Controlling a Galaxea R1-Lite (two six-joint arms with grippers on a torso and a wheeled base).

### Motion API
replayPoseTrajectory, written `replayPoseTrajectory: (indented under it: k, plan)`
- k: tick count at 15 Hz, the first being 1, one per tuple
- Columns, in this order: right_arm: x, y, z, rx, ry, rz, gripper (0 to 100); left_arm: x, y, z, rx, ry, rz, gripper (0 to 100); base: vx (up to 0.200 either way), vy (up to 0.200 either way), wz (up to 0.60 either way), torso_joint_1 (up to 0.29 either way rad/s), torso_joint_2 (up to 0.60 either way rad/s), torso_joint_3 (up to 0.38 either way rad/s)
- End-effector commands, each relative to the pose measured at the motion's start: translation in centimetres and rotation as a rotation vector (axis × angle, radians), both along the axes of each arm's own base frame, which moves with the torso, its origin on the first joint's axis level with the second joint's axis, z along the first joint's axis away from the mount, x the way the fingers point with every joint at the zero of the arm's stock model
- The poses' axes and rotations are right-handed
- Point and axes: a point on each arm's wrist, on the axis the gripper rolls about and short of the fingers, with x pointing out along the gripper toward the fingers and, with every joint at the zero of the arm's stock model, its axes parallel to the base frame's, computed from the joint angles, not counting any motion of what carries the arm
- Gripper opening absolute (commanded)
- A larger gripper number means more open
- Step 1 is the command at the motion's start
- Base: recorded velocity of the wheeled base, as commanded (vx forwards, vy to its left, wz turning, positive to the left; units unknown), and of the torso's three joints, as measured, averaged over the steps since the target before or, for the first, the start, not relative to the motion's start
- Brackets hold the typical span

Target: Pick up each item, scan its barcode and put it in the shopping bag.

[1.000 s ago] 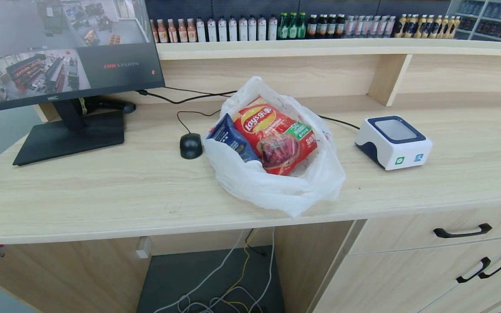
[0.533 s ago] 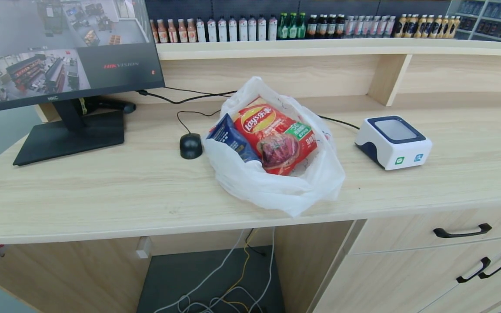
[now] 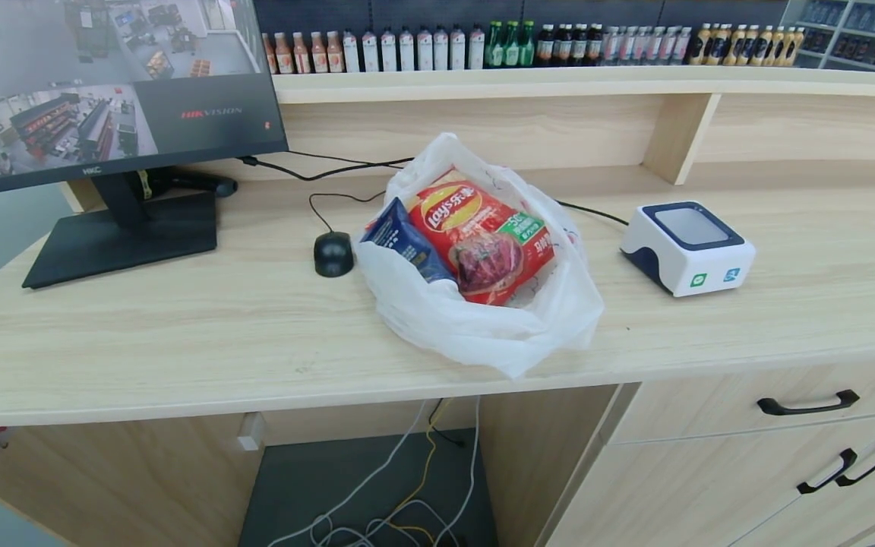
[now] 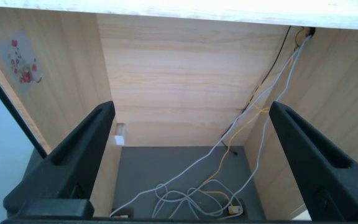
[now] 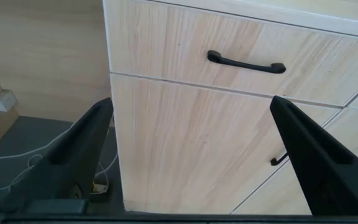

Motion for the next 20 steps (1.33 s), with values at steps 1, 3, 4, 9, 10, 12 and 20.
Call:
replayPoseTrajectory:
  k: [1,3,4,9,10,12,20]
  plan:
    - [0.01,0.00,0.02,-0.001,0.001,0.000,100,0.00,0.00,0.00,0.000,-0.001,0.000,100,-0.200,-0.200,0.00,0.017,0.01,-0.012]
    - [0.01,0.00,0.02,-0.001,0.001,0.000,100,0.00,0.00,0.00,0.000,-0.001,0.000,100,-0.200,-0.200,0.00,0.002,0.01,0.002]
    - [0.01,0.00,0.02,-0.001,0.001,0.000,100,0.00,0.00,0.00,-0.002,-0.001,0.002,100,-0.200,-0.200,0.00,-0.007,0.00,0.002]
    - [0.01,0.00,0.02,0.002,0.001,0.000,100,0.00,0.00,0.00,-0.003,-0.001,0.000,100,-0.120,-0.200,0.00,0.003,0.00,0.004]
    - [0.01,0.00,0.02,0.000,0.001,0.000,100,0.00,0.00,0.00,-0.002,-0.001,0.000,100,0.000,-0.200,0.00,-0.007,0.00,0.002]
    - [0.01,0.00,0.02,0.000,0.001,0.000,100,0.00,0.00,0.00,-0.003,-0.001,0.000,100,0.000,-0.200,0.00,0.000,0.00,0.000]
    - [0.01,0.00,0.02,0.002,0.001,0.000,100,0.00,0.00,0.00,-0.002,-0.001,0.000,100,0.000,-0.025,0.00,0.000,0.00,0.001]
